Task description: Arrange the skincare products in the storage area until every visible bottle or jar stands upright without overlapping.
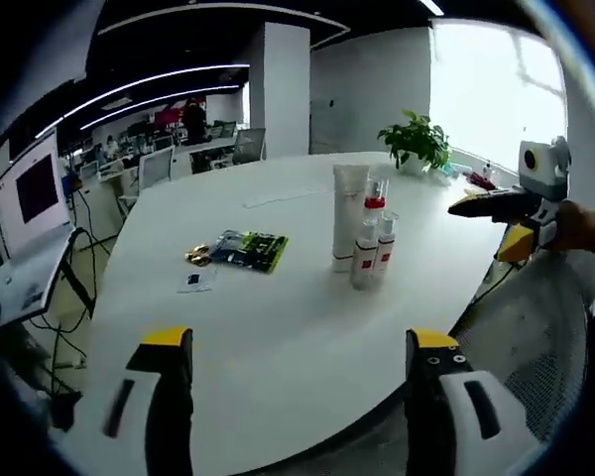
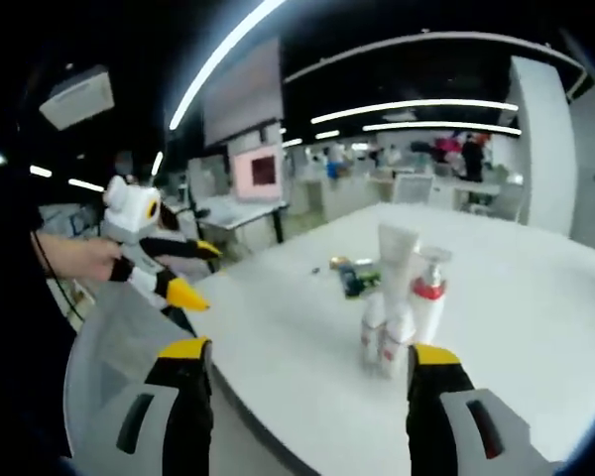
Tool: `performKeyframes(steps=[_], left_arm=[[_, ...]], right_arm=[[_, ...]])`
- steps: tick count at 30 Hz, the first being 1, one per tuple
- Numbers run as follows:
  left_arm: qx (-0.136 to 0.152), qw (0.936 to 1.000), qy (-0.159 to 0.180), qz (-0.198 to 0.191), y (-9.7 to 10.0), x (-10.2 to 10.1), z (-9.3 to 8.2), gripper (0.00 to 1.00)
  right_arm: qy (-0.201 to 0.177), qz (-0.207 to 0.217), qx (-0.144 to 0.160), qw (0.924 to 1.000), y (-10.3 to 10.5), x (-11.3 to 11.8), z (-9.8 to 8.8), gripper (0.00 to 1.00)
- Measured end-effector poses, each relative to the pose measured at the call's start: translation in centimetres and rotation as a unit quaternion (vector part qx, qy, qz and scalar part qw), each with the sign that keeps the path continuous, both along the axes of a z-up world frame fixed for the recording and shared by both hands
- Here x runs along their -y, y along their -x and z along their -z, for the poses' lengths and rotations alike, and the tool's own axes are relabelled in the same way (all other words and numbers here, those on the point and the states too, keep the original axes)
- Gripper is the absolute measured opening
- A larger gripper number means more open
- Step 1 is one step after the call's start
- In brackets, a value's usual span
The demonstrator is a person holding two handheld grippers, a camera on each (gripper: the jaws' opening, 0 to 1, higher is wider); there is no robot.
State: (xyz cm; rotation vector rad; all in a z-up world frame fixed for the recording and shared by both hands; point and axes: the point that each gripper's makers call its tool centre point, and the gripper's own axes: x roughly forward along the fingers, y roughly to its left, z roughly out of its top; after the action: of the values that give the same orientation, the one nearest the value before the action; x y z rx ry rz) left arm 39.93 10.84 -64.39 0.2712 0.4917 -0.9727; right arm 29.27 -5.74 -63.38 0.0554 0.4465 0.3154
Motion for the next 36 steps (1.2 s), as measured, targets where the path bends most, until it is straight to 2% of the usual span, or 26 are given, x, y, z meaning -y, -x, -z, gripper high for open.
performKeyframes(steps=[1,2,5,7,11,15,26,29,36], left_arm=[[-0.004,0.9996,0.028,-0.003,-0.1,0.4,-0.5,0.94],[-0.012,0.9992,0.037,-0.003,-0.1,0.5,-0.5,0.96],[-0.020,0.9990,0.039,-0.005,-0.1,0.5,-0.2,0.97],[-0.029,0.9987,0.040,-0.010,-0.2,0.4,0.1,0.98],[-0.046,0.9977,0.049,-0.012,-0.3,0.4,0.2,0.99],[-0.043,0.9980,0.044,-0.010,-0.4,0.4,0.4,0.99],[-0.067,0.9973,0.029,0.005,-0.2,1.1,1.5,0.99],[-0.082,0.9959,0.038,0.000,-0.5,1.4,1.5,0.99],[-0.096,0.9949,0.030,0.007,-1.8,2.6,2.1,0.99]], right_arm=[[-0.001,0.000,-0.003,1.0000,0.0,0.0,0.1,0.82],[0.003,0.000,-0.004,1.0000,0.0,0.0,0.3,0.83],[0.002,-0.001,-0.016,0.9999,0.1,0.2,0.9,0.81],[-0.006,0.004,-0.037,0.9993,0.4,0.3,1.5,0.85],[-0.003,-0.004,-0.046,0.9989,0.2,0.1,2.1,0.92],[-0.012,-0.001,-0.045,0.9989,-0.1,0.5,2.3,0.93],[-0.025,0.010,-0.039,0.9989,-0.3,1.0,2.1,0.92],[-0.029,0.018,-0.038,0.9987,-0.3,1.4,2.1,0.92],[-0.031,0.025,-0.037,0.9985,-0.3,1.7,2.1,0.91]])
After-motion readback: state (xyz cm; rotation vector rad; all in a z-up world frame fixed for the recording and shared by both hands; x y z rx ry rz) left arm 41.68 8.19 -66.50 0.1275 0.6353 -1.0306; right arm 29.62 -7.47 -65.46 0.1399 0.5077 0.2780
